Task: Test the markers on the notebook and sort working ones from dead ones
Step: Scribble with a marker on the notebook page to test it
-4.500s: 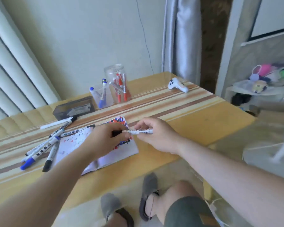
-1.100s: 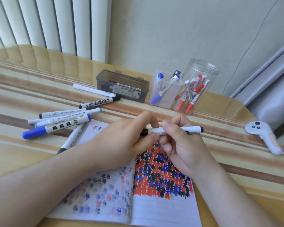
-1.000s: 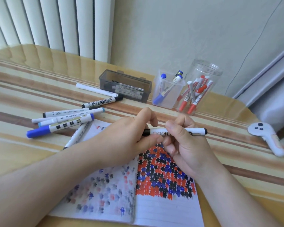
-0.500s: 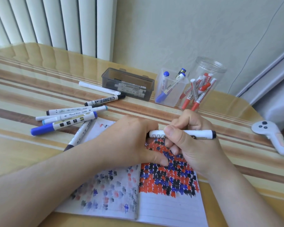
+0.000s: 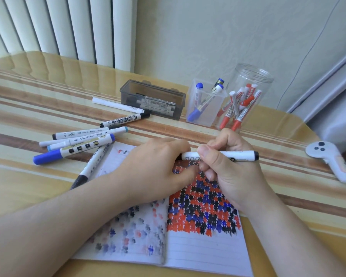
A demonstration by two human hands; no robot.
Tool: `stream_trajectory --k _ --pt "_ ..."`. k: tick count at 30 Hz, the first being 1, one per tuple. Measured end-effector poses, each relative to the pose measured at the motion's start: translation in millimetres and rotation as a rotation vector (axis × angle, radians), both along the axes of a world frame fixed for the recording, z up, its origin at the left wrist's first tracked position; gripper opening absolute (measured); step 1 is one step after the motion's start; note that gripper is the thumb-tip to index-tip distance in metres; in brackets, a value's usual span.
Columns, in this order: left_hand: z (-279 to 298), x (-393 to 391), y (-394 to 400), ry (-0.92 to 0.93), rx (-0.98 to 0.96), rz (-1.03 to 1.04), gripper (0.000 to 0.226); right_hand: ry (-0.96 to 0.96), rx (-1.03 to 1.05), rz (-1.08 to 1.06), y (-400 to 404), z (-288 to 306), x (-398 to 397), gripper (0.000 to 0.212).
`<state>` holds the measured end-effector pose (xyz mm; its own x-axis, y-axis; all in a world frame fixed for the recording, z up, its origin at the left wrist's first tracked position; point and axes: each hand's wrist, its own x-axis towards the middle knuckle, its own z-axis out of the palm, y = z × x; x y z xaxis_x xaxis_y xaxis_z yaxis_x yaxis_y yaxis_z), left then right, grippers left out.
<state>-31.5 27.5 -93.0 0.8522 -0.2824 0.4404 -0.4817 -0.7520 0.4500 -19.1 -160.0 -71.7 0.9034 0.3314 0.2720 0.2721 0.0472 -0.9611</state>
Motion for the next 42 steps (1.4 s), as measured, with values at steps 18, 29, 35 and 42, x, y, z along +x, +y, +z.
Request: stream_trajectory --k 18,29,35,42 --pt "2.4 21.5 18.7 -0.039 0.139 -0.079 0.041 -0.515 -1.055 -0.119 -13.0 6.8 1.8 0.036" --pt "-6.4 16.0 25.7 -0.051 0.265 -0.207 0.057 -0.663 -1.151 -0.005 -10.4 -12.5 12.5 0.035" --pt "-11.3 20.6 28.2 -0.005 0.295 -0.226 0.064 -0.648 -1.164 -0.050 -7.4 -23.5 16.2 0.051" --pt "-5.7 18.3 27.5 0.092 0.292 -0.208 0.058 -0.606 -1.263 -0.092 -3.1 -9.9 13.9 0.049"
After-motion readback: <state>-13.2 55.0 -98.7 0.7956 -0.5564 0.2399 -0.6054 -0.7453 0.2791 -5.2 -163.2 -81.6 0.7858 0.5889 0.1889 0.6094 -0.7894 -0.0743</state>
